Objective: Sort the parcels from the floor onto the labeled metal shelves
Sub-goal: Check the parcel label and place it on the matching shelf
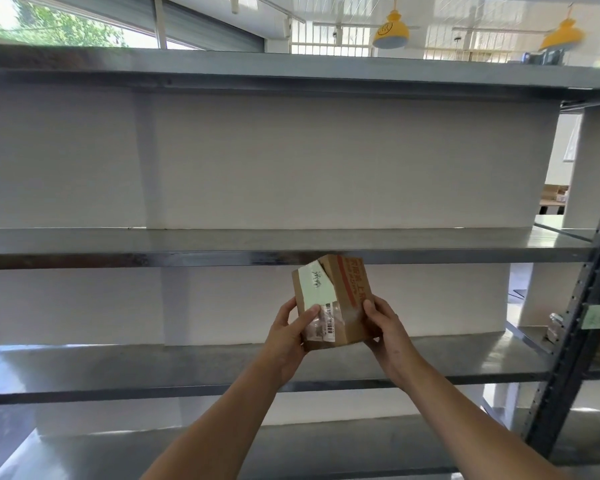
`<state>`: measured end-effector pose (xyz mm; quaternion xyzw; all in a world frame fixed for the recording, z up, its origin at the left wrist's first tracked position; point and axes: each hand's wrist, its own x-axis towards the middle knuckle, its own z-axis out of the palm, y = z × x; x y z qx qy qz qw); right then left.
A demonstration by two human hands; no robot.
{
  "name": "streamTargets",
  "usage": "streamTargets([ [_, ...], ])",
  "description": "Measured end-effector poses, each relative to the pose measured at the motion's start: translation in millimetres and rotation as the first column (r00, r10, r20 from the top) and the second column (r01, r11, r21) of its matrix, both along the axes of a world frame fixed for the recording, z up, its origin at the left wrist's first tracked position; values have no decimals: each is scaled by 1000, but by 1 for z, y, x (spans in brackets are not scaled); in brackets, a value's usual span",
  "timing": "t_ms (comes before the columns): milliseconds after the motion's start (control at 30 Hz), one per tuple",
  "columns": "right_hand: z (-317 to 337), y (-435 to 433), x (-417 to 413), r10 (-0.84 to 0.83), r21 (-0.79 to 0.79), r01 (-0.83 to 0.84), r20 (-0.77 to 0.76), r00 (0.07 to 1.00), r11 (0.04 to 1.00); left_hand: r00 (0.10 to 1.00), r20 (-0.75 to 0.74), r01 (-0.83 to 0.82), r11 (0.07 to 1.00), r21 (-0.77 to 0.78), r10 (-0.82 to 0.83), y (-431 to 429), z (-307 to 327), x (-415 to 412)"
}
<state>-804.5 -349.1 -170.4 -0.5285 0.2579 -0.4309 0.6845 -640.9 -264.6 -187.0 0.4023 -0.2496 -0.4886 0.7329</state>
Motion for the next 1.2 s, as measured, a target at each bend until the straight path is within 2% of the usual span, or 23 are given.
streamTargets([
  [100,-7,-4,0,-63,15,63,3,998,998,1000,-1,-7,1000,21,7,1,1,1],
  [300,-8,-12,2,-190,-6,190,-13,982,982,991,-132,35,998,44,-29,5,1,8],
  [700,-3,-13,-2,-170,-75,165,-64,983,983,998,32,39,976,216,-47,16,6,21],
  [800,2,-9,-4,-158,1,158,-6,987,987,999,-30,26,978,206,-21,15,3,20],
  [933,11,-4,-4,-129,106,114,148,981,988,992,-121,-18,989,146,36,14,-1,12],
  [1200,17,-14,9,-125,38,120,201,971,992,972,-220,-70,995,66,83,7,-1,2],
])
